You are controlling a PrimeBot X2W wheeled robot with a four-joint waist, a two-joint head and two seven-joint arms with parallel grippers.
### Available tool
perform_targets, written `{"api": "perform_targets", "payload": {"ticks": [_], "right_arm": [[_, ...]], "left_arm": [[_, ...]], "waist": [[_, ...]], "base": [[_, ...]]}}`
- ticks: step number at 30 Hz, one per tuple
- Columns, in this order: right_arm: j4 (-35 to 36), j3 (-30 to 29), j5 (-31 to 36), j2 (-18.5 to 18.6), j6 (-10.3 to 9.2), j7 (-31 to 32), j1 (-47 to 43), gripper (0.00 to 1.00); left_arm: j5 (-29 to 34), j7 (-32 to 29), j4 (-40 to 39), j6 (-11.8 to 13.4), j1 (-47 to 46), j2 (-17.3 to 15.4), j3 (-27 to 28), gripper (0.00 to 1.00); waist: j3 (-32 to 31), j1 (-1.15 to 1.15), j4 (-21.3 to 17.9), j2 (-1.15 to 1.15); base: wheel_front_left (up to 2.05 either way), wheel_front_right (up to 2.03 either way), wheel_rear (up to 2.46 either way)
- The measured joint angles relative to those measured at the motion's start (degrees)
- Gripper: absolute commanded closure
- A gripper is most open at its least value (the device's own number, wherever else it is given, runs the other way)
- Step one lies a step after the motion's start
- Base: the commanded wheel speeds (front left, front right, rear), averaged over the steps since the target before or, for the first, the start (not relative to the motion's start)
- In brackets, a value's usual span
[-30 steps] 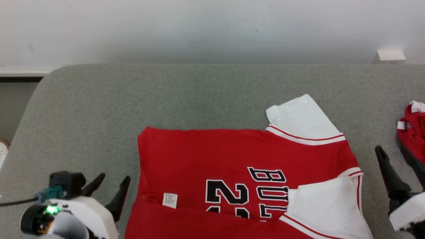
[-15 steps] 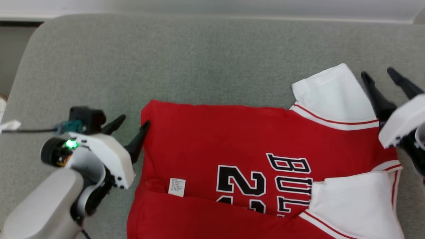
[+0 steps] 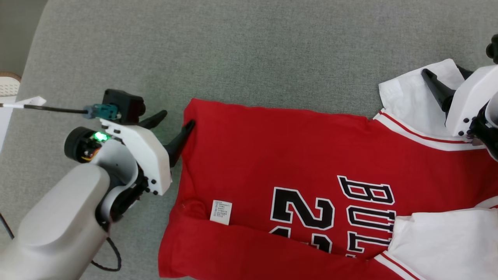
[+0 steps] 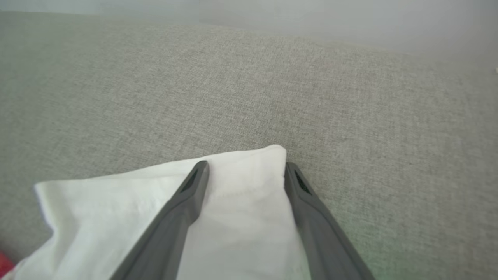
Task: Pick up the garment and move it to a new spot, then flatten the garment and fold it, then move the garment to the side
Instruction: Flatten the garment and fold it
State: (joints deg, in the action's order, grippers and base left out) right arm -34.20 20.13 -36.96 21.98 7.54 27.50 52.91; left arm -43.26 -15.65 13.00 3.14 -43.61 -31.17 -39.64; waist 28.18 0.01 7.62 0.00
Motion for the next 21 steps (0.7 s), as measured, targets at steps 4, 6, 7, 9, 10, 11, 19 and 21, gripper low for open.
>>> {"api": "perform_targets", "payload": {"ticks": [4, 6, 7, 9, 10, 11, 19, 21], "right_arm": [[-1.01, 2.02, -1.72, 0.43, 0.0, 1.78, 1.34, 0.0], [-1.15, 3.18, -2.74, 0.57, 0.0, 2.72, 1.79, 0.0], [-1.12, 3.75, -3.35, 0.59, -0.02, 3.13, 1.97, 0.0], [-1.02, 4.7, -4.76, 0.56, -0.09, 3.74, 2.29, 0.07], [-0.93, 5.28, -5.37, 0.62, -0.09, 3.97, 2.44, 0.11], [-0.87, 5.73, -5.97, 0.68, -0.09, 4.26, 2.63, 0.15], [-0.93, 9.29, -9.13, 1.49, -0.09, 4.93, 3.37, 0.55], [-1.04, 10.1, -9.65, 1.57, -0.09, 4.93, 3.42, 0.83]], "left_arm": [[-0.46, -0.46, 1.4, -1.13, -0.87, 0.47, -0.49, 0.0], [-0.54, -0.46, 2.13, -1.68, -1.36, 0.63, -0.62, 0.0], [-0.6, -0.45, 2.33, -2.13, -1.63, 0.76, -0.76, 0.0], [-0.64, -0.27, 2.45, -2.54, -2.33, 1.27, -0.73, 0.0], [-0.69, -0.21, 2.46, -2.63, -2.69, 1.47, -0.74, 0.0], [-0.69, -0.21, 2.48, -2.69, -3.1, 1.61, -0.74, 0.0], [-1.64, -3.0, 3.7, -3.61, -4.23, 2.48, -1.87, 0.0], [-1.82, -3.97, 4.17, -3.63, -4.24, 2.67, -2.14, 0.0]], "waist": [[0.08, 0.0, -0.17, 0.0], [0.14, 0.0, -0.42, 0.0], [0.2, 0.0, -0.57, 0.0], [0.32, 0.0, -0.87, 0.0], [0.38, 0.0, -1.01, 0.0], [0.45, 0.0, -1.12, 0.0], [0.38, -0.01, -1.74, 0.0], [0.3, -0.01, -1.82, 0.0]], "base": [[0.0, 0.0, 0.0], [0.0, 0.0, 0.0], [0.0, 0.0, 0.0], [0.0, 0.0, 0.0], [0.0, 0.0, 0.0], [0.0, 0.0, 0.0], [0.0, 0.0, 0.0], [0.0, 0.0, 0.0]]}}
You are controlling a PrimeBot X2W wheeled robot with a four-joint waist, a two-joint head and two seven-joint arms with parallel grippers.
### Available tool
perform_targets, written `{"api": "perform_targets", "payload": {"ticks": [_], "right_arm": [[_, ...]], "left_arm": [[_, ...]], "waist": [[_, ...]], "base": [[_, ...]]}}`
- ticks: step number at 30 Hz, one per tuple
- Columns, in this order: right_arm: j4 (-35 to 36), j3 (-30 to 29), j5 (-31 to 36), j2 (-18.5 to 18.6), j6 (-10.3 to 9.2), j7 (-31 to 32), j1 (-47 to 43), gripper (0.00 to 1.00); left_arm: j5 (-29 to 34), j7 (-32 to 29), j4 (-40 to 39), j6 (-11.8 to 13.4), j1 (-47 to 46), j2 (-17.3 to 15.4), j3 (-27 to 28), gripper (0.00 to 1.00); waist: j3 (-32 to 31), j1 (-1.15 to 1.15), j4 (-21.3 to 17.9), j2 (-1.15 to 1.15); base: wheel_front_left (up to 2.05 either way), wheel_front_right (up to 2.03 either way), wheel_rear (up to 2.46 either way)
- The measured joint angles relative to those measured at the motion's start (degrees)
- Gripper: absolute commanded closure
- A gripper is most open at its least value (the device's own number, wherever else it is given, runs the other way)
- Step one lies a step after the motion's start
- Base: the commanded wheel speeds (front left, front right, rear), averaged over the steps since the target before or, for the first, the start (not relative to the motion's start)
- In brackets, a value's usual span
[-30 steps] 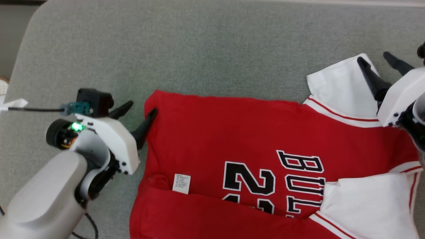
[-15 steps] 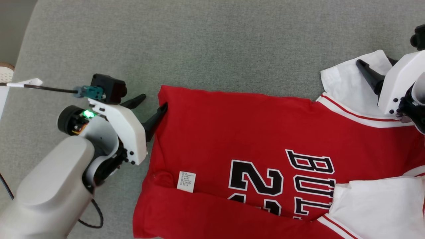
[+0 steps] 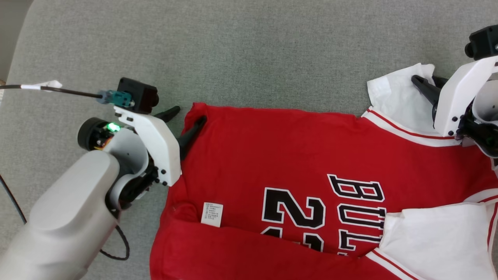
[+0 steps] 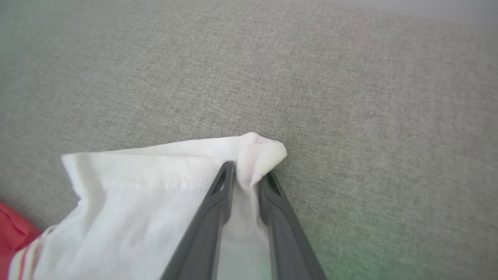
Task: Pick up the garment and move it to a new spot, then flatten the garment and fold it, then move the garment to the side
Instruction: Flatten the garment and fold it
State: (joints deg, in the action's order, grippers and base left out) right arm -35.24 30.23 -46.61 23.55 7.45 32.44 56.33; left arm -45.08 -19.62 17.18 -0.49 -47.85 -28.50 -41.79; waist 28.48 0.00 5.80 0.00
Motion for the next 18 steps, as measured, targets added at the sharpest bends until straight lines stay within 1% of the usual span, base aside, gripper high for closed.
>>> {"api": "perform_targets", "payload": {"ticks": [1, 2, 3, 4, 5, 9, 12, 15, 18], "right_arm": [[-0.03, 0.47, -0.26, 0.07, 0.0, 0.0, 0.07, 1.0], [-0.08, 0.94, -0.53, 0.16, 0.01, -0.03, 0.15, 1.0], [-0.07, 1.42, -0.67, 0.2, 0.0, -0.38, 0.24, 1.0], [-0.1, 1.81, -0.81, 0.35, 0.01, -1.15, 0.26, 1.0], [-0.16, 2.25, -0.82, 0.4, 0.0, -2.11, 0.36, 1.0], [-1.07, 3.31, -0.85, 0.43, 0.01, -7.68, 0.28, 1.0], [-2.04, 3.72, -0.89, 0.54, 0.01, -12.14, 0.34, 1.0], [-3.09, 4.13, -1.82, 0.66, 0.01, -15.48, 0.39, 1.0], [-4.05, 5.08, -2.34, 1.05, 0.01, -17.26, 0.38, 1.0]], "left_arm": [[-0.31, 0.02, 0.23, -0.12, -0.02, 0.1, 0.02, 0.11], [-0.97, 0.05, 0.58, -0.27, -0.02, 0.29, 0.19, 0.42], [-1.21, 0.27, 0.89, -0.58, -0.09, 0.35, 0.19, 0.63], [-1.18, 0.66, 1.25, -0.71, -0.21, 0.31, 0.19, 0.9], [-1.16, 1.18, 1.54, -0.78, -0.3, 0.32, 0.27, 1.0], [-1.22, 2.56, 2.16, -1.59, -0.33, 0.29, 0.58, 1.0], [-2.96, 2.63, 2.43, -2.29, -0.3, 0.19, 1.48, 1.0], [-3.9, 1.56, 2.79, -2.98, -0.28, -0.74, 1.98, 1.0], [-8.01, -0.78, 3.96, -3.8, -0.27, -0.89, 3.26, 1.0]], "waist": [[-0.02, 0.0, -0.04, 0.0], [-0.05, 0.0, -0.09, 0.0], [-0.1, 0.0, -0.13, 0.0], [-0.16, 0.0, -0.2, 0.0], [-0.29, 0.0, -0.26, 0.0], [-1.4, 0.01, -0.42, 0.0], [-2.79, 0.0, -0.57, 0.0], [-4.54, 0.01, -0.75, 0.0], [-6.53, 0.0, -0.99, 0.0]], "base": [[0.0, 0.0, 0.0], [0.0, 0.0, 0.0], [0.0, 0.0, 0.0], [0.0, 0.0, 0.0], [0.0, 0.0, 0.0], [0.0, 0.0, 0.0], [0.0, 0.0, 0.0], [0.0, 0.0, 0.0], [0.0, 0.0, 0.0]]}}
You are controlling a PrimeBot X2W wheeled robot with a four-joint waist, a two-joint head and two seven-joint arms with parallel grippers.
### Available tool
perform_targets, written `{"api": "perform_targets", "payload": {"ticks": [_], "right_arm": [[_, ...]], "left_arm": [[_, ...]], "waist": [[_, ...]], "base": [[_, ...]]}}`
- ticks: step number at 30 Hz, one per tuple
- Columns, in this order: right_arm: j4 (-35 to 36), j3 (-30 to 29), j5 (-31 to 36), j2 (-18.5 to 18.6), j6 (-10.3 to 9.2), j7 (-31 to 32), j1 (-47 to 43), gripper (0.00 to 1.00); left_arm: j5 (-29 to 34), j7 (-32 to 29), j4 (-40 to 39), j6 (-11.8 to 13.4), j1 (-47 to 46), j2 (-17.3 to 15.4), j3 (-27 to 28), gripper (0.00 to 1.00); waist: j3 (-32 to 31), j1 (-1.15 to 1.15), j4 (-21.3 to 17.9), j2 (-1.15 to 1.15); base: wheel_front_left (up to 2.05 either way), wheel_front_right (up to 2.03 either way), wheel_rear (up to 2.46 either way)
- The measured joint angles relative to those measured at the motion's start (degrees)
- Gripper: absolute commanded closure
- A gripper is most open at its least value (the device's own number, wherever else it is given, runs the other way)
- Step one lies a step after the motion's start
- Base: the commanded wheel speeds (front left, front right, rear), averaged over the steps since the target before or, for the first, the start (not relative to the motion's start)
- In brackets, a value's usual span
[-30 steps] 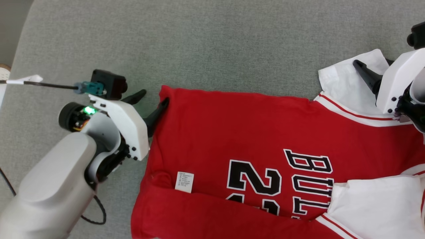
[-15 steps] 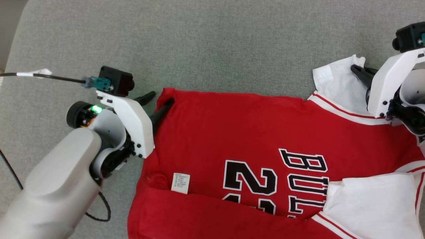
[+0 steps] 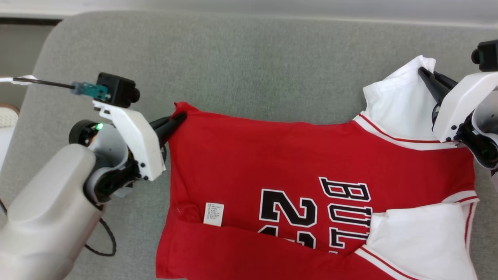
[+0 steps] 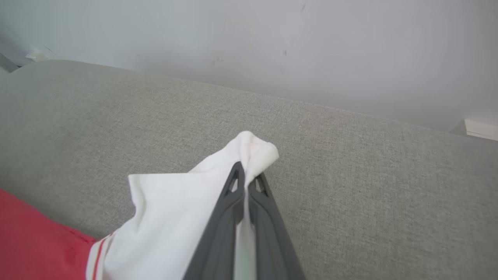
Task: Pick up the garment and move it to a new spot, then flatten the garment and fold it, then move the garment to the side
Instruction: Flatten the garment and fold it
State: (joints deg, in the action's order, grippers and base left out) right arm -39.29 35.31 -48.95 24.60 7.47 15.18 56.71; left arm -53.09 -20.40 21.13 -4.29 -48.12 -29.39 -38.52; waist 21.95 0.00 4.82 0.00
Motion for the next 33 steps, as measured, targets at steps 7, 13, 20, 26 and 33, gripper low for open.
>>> {"api": "perform_targets", "payload": {"ticks": [7, 13, 20, 26, 33], "right_arm": [[-1.56, 1.55, -1.02, 0.14, 0.01, -2.69, -0.68, 1.0], [1.14, 4.12, -5.15, 0.79, 0.01, -1.86, -4.04, 1.0], [7.89, 8.83, -9.95, 4.15, 0.01, 4.48, -9.89, 1.0], [12.61, 11.58, -12.78, 6.9, 0.01, 10.53, -14.66, 1.0], [17.27, 12.45, -15.37, 9.11, 0.01, 15.61, -20.43, 0.9]], "left_arm": [[-5.21, -4.32, 4.66, -1.32, 0.04, -1.04, 1.15, 1.0], [-9.75, -9.29, 7.56, -2.33, 1.24, -0.9, 0.63, 1.0], [-12.89, -19.82, 8.0, -2.82, 3.46, -2.7, -3.48, 1.0], [-14.75, -27.99, 5.59, -2.92, 5.15, -4.94, -6.39, 1.0], [-16.1, -31.58, 3.01, -2.09, 7.08, -5.99, -7.46, 1.0]], "waist": [[-4.36, 0.0, -1.16, 0.0], [-8.93, 0.0, -2.66, 0.0], [-13.67, -0.01, -4.21, 0.0], [-16.42, -0.01, -5.35, 0.0], [-17.72, -0.01, -6.13, 0.0]], "base": [[0.0, 0.0, 0.0], [0.0, 0.0, 0.0], [0.0, 0.0, 0.0], [0.0, 0.0, 0.0], [0.0, 0.0, 0.0]]}}
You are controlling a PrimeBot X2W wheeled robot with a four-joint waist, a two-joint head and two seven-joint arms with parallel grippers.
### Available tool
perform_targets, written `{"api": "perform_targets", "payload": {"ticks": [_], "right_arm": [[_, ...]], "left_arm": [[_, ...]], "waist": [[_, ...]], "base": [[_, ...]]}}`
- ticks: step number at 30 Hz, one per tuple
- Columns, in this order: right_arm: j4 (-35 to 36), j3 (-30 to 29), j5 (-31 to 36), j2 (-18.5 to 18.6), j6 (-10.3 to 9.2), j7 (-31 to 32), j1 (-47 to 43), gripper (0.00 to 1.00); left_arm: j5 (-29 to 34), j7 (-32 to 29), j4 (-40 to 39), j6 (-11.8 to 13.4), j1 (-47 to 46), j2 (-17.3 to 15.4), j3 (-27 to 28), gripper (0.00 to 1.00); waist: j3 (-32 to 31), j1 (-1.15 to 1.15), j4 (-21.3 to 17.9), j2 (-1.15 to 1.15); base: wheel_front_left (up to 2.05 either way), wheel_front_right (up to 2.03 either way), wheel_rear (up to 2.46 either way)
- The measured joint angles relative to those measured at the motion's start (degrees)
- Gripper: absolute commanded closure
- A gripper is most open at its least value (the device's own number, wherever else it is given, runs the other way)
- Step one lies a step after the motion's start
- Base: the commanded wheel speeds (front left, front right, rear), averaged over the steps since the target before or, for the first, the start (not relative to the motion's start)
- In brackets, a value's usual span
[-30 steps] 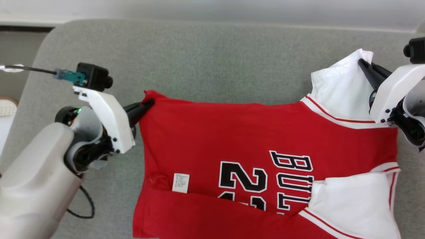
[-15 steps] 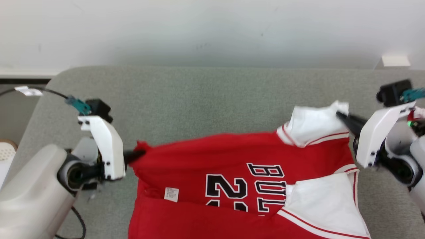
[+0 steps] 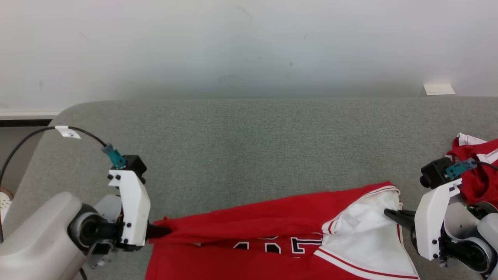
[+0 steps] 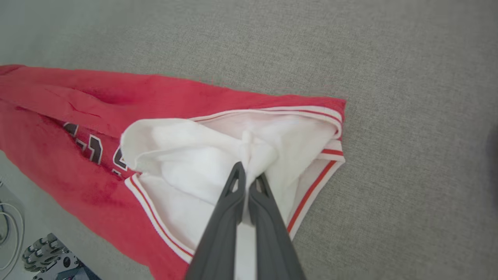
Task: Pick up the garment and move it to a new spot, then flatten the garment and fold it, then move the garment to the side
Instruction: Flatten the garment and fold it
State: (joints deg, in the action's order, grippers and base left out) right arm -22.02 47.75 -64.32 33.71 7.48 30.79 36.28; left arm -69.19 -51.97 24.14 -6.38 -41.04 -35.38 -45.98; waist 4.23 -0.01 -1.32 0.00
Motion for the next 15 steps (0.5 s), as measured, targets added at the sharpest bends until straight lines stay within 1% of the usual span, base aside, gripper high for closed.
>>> {"api": "perform_targets", "payload": {"ticks": [1, 3, 4, 5, 6, 7, 8, 15], "right_arm": [[0.43, -0.01, -0.05, 0.29, 0.0, 0.53, -0.71, 0.79], [1.07, -0.09, -0.05, 0.66, 0.0, 1.18, -1.83, 0.65], [1.41, -0.21, -0.05, 0.62, 0.0, 1.47, -2.44, 0.52], [1.63, -0.29, -0.05, 0.54, 0.0, 1.67, -3.06, 0.22], [1.8, -0.4, -0.05, 0.42, 0.0, 1.99, -3.71, 0.0], [1.89, -0.49, -0.05, 0.32, 0.0, 2.21, -4.28, 0.0], [1.92, -0.63, -0.09, 0.23, 0.0, 2.75, -4.83, 0.0], [3.46, -2.54, -1.7, 0.59, 0.0, 6.43, -8.66, 0.0]], "left_arm": [[-0.19, -0.6, -0.44, 0.33, 0.41, -0.16, -0.21, 1.0], [-0.43, -1.0, -1.33, 0.65, 0.88, -0.51, -0.38, 1.0], [-0.43, -1.16, -1.67, 0.91, 1.13, -0.74, -0.4, 0.88], [-0.43, -1.23, -1.94, 0.98, 1.42, -0.97, -0.55, 0.58], [-0.4, -1.55, -2.14, 1.2, 1.77, -1.2, -0.89, 0.5], [-0.37, -2.05, -2.27, 1.24, 2.15, -1.42, -1.21, 0.2], [-0.35, -2.49, -2.47, 1.42, 2.53, -1.59, -1.55, 0.0], [0.64, -1.8, -3.75, 1.63, 3.02, -2.6, -1.81, 0.0]], "waist": [[-0.05, 0.0, -0.16, 0.0], [-0.11, 0.0, -0.42, 0.0], [-0.12, 0.0, -0.55, 0.0], [-0.1, 0.0, -0.68, 0.0], [-0.11, 0.0, -0.8, 0.0], [-0.16, 0.0, -0.89, 0.0], [-0.25, 0.0, -0.97, 0.0], [-1.66, 0.0, -1.12, 0.0]], "base": [[0.0, 0.0, 0.0], [0.0, 0.0, 0.0], [0.0, 0.0, 0.0], [0.0, 0.0, 0.0], [0.0, 0.0, 0.0], [0.0, 0.0, 0.0], [0.0, 0.0, 0.0], [0.0, 0.0, 0.0]]}}
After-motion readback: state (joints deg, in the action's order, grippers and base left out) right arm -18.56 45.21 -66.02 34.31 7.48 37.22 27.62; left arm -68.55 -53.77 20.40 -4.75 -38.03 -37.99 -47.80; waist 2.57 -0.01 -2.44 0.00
